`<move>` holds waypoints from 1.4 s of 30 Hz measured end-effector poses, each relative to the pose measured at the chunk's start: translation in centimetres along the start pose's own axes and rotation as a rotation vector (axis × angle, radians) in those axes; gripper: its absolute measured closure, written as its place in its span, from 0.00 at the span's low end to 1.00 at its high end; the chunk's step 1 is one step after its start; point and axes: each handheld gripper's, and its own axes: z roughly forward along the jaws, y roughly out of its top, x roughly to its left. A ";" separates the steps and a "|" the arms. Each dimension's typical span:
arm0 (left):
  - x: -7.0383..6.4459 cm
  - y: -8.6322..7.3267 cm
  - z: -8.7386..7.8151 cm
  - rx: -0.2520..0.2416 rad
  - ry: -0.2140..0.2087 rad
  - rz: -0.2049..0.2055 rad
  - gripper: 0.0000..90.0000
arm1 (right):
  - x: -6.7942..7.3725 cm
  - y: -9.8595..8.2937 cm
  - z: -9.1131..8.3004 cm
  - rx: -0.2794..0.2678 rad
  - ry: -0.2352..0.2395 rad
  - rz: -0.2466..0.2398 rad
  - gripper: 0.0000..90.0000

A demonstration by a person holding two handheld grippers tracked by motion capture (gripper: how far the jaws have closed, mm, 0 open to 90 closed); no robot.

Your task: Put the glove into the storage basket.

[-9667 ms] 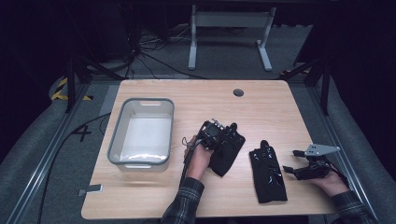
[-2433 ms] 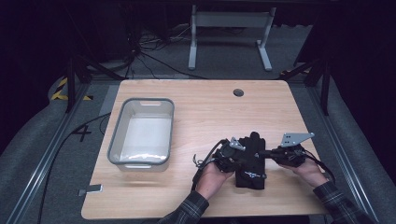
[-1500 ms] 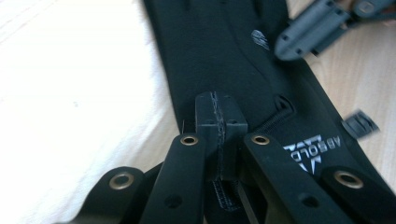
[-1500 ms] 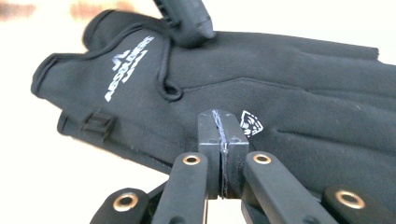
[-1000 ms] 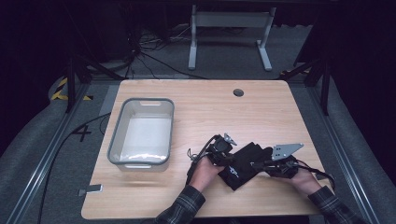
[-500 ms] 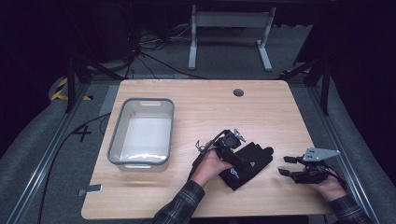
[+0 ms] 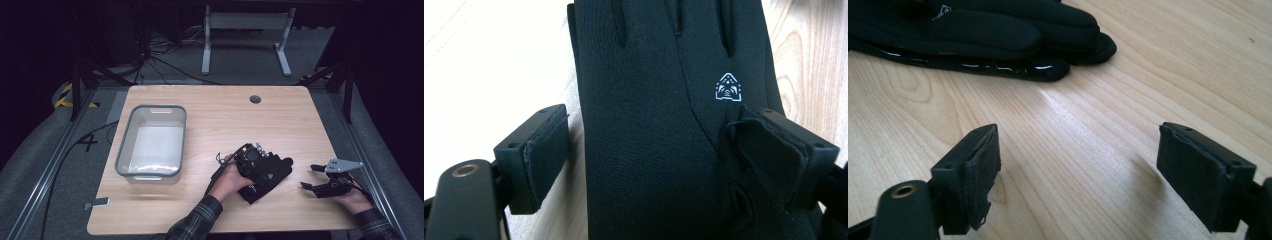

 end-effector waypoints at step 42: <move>-0.3 0.8 -5.0 -0.024 -0.103 -0.010 0.80 | -0.1 0.1 0.5 0.047 -0.013 0.029 0.04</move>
